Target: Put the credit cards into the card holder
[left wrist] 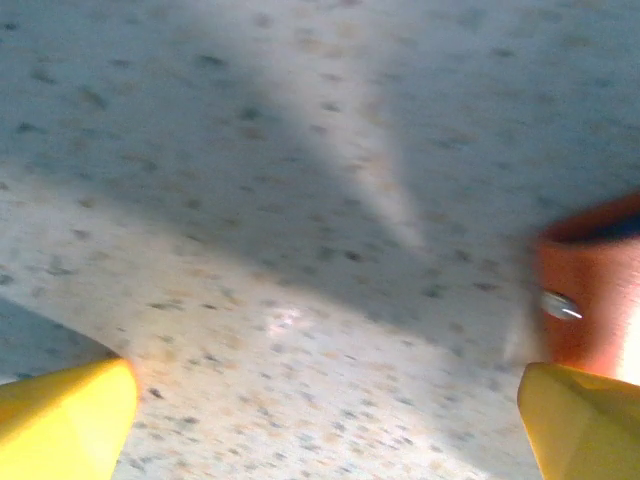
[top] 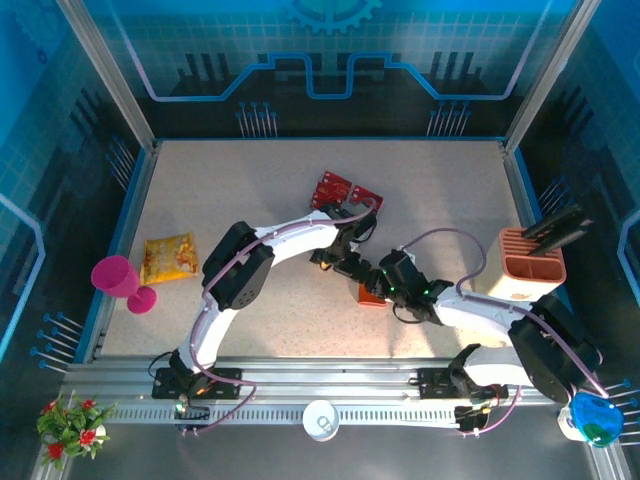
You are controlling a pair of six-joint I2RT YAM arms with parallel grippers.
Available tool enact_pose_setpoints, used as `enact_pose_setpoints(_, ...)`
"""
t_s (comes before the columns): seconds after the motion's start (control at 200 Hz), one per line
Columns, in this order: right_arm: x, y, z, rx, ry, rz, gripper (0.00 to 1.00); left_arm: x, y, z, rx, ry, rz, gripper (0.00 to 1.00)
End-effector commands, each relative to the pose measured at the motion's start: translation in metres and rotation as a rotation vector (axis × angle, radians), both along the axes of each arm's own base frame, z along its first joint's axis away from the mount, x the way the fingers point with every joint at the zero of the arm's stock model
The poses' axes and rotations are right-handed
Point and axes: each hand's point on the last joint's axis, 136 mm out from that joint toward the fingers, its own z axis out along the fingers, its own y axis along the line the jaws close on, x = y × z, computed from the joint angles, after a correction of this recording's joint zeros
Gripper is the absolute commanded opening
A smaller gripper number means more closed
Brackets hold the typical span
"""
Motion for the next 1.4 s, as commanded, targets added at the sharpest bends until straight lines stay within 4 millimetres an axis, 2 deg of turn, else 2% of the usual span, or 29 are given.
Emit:
enact_pose_setpoints(0.0, -0.031, -0.009, -0.002, -0.033, 0.188, 0.113, 0.65, 0.02, 0.017, 0.01, 0.012, -0.032, 0.045, 0.99)
enact_pose_setpoints(0.055, -0.016, -0.005, 0.021, -0.013, 0.146, 0.128, 0.74, 0.035, 0.016, 0.032, -0.052, -0.074, 0.072, 0.99)
enact_pose_setpoints(0.13, -0.001, -0.006, 0.047, -0.007, 0.098, 0.137, 1.0, 0.055, 0.015, 0.066, -0.126, -0.153, 0.095, 0.99)
enact_pose_setpoints(0.22, 0.014, -0.012, 0.068, -0.002, 0.048, 0.125, 1.0, 0.072, 0.02, 0.107, -0.184, -0.263, 0.11, 0.99)
enact_pose_setpoints(0.31, 0.032, -0.023, 0.085, -0.008, -0.013, 0.113, 1.0, 0.088, 0.039, 0.14, -0.229, -0.374, 0.161, 0.99)
enact_pose_setpoints(0.385, 0.049, -0.04, 0.092, -0.064, -0.041, 0.106, 1.0, 0.101, 0.068, 0.158, -0.263, -0.452, 0.246, 0.99)
enact_pose_setpoints(0.44, 0.061, -0.053, 0.088, -0.142, -0.035, 0.11, 1.0, 0.109, 0.094, 0.165, -0.265, -0.504, 0.312, 0.99)
enact_pose_setpoints(0.45, 0.067, -0.055, 0.093, -0.153, -0.046, 0.105, 1.0, 0.11, 0.099, 0.166, -0.266, -0.513, 0.322, 0.99)
enact_pose_setpoints(0.475, 0.074, -0.063, 0.092, -0.199, -0.042, 0.091, 1.0, 0.114, 0.11, 0.171, -0.274, -0.538, 0.344, 0.99)
enact_pose_setpoints(0.585, 0.102, -0.086, 0.085, -0.333, -0.102, 0.108, 1.0, 0.124, 0.162, 0.172, -0.28, -0.625, 0.441, 0.99)
enact_pose_setpoints(0.64, 0.119, -0.097, 0.088, -0.354, -0.167, 0.079, 1.0, 0.128, 0.189, 0.175, -0.282, -0.678, 0.495, 0.99)
enact_pose_setpoints(0.71, 0.136, -0.122, 0.091, -0.401, -0.214, 0.006, 1.0, 0.129, 0.229, 0.18, -0.21, -0.788, 0.549, 0.99)
enact_pose_setpoints(0.77, 0.145, -0.136, 0.088, -0.425, -0.236, -0.014, 1.0, 0.128, 0.252, 0.185, -0.149, -0.9, 0.519, 0.99)
enact_pose_setpoints(0.86, 0.154, -0.155, 0.081, -0.51, -0.235, -0.02, 1.0, 0.122, 0.28, 0.176, -0.057, -0.973, 0.488, 0.99)
enact_pose_setpoints(0.951, 0.163, -0.165, 0.075, -0.56, -0.249, -0.007, 1.0, 0.114, 0.309, 0.156, -0.015, -0.983, 0.532, 0.99)
enact_pose_setpoints(0.966, 0.159, -0.166, 0.065, -0.567, -0.237, 0.003, 1.0, 0.113, 0.313, 0.152, -0.01, -0.986, 0.538, 0.99)
enact_pose_setpoints(0.991, 0.16, -0.167, 0.061, -0.581, -0.244, 0.012, 1.0, 0.111, 0.319, 0.146, 0.0, -0.991, 0.55, 0.99)
enact_pose_setpoints(1.126, 0.166, -0.158, 0.049, -0.594, -0.366, 0.08, 1.0, 0.101, 0.333, 0.113, 0.006, -0.965, 0.594, 0.99)
enact_pose_setpoints(1.251, 0.168, -0.143, 0.068, -0.538, -0.583, 0.13, 1.0, 0.098, 0.326, 0.095, -0.061, -1.018, 0.562, 0.99)
enact_pose_setpoints(1.396, 0.155, -0.137, 0.064, -0.472, -0.685, 0.166, 1.0, 0.096, 0.314, 0.079, -0.148, -1.042, 0.5, 0.99)
